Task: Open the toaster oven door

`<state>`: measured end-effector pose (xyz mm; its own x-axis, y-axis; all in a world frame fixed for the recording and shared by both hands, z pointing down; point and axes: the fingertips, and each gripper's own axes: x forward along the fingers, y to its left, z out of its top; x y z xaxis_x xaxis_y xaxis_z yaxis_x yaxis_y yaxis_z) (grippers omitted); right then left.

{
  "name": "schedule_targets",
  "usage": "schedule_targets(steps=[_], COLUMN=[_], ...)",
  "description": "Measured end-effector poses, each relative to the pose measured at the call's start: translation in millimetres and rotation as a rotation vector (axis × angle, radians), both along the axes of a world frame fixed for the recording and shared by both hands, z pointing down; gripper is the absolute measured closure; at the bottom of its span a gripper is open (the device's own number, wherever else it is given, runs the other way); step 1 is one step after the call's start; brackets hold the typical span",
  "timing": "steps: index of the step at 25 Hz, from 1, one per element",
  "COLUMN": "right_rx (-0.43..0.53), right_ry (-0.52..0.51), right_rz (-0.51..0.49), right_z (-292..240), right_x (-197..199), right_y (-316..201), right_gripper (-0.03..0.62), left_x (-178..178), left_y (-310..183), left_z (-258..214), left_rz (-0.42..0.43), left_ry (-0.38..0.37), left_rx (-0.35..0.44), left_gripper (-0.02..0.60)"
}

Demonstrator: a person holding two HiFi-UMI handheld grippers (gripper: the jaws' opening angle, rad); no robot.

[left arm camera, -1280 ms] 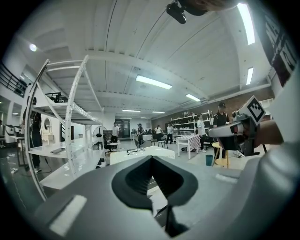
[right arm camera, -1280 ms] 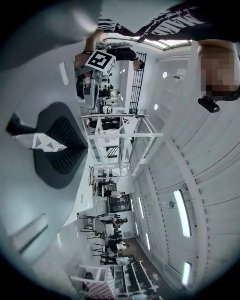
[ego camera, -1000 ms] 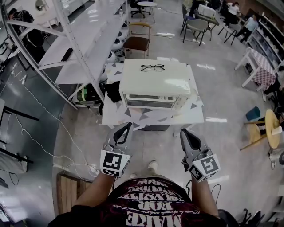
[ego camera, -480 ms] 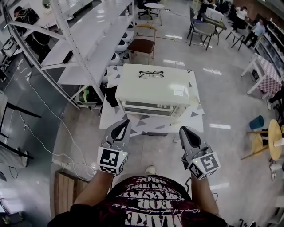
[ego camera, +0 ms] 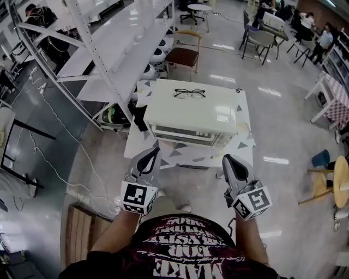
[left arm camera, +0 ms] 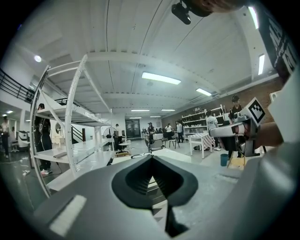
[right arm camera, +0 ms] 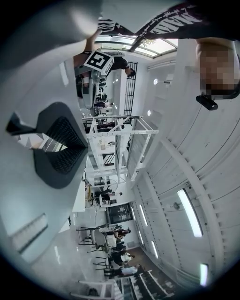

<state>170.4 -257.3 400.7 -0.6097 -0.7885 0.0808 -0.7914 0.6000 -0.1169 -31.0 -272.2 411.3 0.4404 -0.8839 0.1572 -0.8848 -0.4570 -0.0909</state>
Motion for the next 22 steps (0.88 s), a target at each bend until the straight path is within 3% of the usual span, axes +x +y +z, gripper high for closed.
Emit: schedule_targets(steps=[8,22], right_rx=[-0.017,-0.025], right_ry=[-0.013,0.015], right_rz=[0.006,0.033], right_z=[9.6,8.4], right_x=[-7.8,-29.4], right_y=[-16.8,-78.4], right_gripper=[0.571,0.571], left_x=[-9.5,-25.9], left_y=[-17.7,-89.8], left_z=[12.7,33.0], left_rz=[-0.001,0.033], left_ry=[-0.020,-0.013], left_rx=[-0.023,-0.043], left_gripper=[0.580,0.580])
